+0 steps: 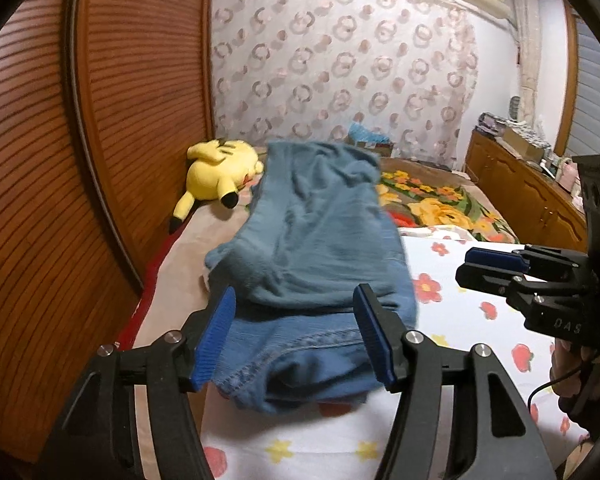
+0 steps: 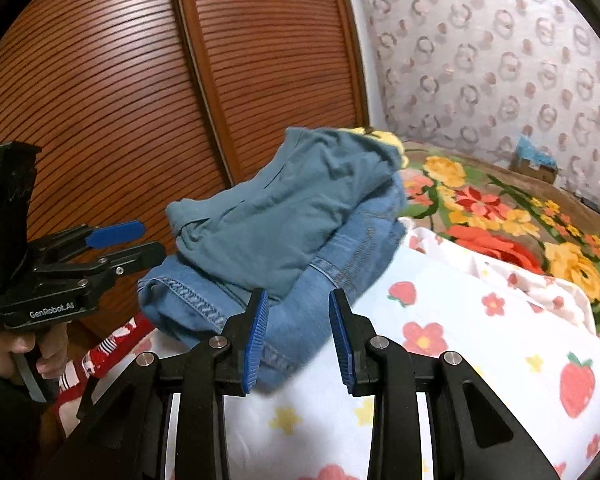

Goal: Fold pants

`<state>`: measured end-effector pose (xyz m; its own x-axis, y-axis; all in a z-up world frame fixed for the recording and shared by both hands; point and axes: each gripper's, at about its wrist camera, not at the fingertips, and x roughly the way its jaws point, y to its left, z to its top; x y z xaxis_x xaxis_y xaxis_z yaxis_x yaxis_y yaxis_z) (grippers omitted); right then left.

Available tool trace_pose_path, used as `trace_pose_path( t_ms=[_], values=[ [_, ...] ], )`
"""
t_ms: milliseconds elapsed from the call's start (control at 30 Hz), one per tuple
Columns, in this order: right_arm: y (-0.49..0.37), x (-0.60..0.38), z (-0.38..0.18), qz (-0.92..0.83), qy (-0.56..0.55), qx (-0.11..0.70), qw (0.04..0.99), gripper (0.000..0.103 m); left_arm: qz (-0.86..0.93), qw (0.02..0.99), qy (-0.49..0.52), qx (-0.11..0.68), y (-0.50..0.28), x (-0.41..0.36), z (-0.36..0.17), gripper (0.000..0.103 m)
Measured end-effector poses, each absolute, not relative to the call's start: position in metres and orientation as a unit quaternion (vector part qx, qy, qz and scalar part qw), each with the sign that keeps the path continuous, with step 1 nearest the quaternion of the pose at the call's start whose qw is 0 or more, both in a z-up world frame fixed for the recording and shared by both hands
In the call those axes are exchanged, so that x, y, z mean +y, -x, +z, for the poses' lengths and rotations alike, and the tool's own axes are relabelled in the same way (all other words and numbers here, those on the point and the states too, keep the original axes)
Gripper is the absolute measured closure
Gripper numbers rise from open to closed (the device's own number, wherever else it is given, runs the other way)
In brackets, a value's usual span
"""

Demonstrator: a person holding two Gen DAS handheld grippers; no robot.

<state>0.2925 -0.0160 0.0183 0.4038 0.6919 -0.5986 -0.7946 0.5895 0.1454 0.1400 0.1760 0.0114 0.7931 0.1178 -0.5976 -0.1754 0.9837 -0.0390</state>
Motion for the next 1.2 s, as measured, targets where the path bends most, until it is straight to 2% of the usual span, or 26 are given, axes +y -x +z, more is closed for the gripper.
trace_pose_path(
  t_ms=[33, 67, 267, 367, 533, 1200],
  values=[
    [-0.286, -0.023, 0.02, 0.443, 0.079, 0.312, 0.837, 0.071, 0.075, 0.947, 0.043, 0.309, -0.138, 0.172, 0.014, 0.036],
    [-0.282, -0.028, 0.022, 0.439, 0.078, 0.31, 0.84, 0.07, 0.071, 0.949, 0.042, 0.305, -0.136, 0.169, 0.017, 0.026],
    [-0.251, -0.059, 0.031, 0.42, 0.071, 0.291, 0.857, 0.066, 0.045, 0.959, 0.033, 0.279, -0.122, 0.146, 0.031, 0.017],
    [-0.24, -0.073, 0.036, 0.414, 0.068, 0.283, 0.862, 0.058, 0.041, 0.962, 0.028, 0.269, -0.114, 0.135, 0.037, 0.012],
    [-0.218, -0.091, 0.044, 0.399, 0.069, 0.269, 0.874, 0.05, 0.032, 0.966, 0.016, 0.257, -0.102, 0.118, 0.043, 0.012],
    [-0.103, -0.18, 0.045, 0.301, 0.043, 0.233, 0.924, 0.047, -0.031, 0.97, 0.004, 0.241, -0.055, 0.031, 0.036, 0.012]
  ],
)
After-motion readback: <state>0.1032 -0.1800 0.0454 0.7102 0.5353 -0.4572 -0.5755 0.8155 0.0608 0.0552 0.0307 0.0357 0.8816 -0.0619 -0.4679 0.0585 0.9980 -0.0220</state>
